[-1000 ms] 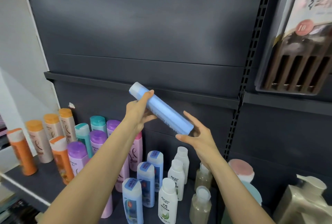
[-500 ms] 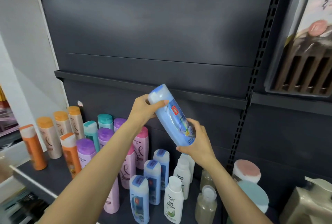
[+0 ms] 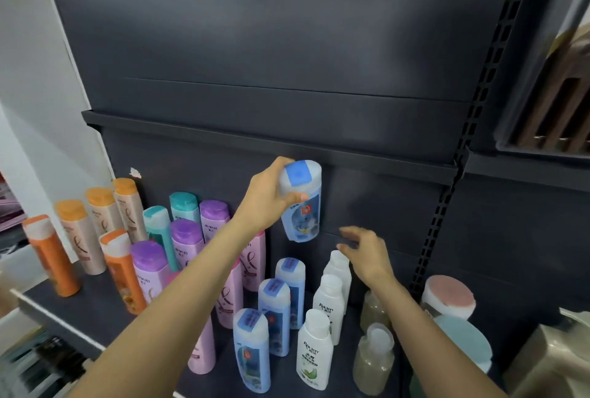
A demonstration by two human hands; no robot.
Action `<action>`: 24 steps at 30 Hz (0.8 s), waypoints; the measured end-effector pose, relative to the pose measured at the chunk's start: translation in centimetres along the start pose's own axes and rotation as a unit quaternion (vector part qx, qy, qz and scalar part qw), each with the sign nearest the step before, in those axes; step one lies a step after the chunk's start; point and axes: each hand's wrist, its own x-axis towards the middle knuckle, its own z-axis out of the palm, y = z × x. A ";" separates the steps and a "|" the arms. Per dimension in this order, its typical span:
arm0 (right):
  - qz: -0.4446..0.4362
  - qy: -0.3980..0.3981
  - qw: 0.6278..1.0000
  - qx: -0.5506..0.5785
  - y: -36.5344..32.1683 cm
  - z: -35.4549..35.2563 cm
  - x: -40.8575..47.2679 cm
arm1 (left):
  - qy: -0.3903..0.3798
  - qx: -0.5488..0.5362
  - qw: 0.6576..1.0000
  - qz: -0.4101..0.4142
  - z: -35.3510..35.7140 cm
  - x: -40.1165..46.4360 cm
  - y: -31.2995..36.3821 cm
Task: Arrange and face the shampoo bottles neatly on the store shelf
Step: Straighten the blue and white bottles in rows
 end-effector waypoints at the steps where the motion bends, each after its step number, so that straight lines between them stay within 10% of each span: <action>1: 0.003 -0.009 1.000 -0.022 0.5 0.3 0.3 | -0.017 0.007 1.000 0.008 0.3 0.3 -0.4; 24: -0.038 -0.056 0.983 -0.171 5.1 4.5 3.1 | -0.216 0.121 0.969 -0.004 8.1 0.9 -12.2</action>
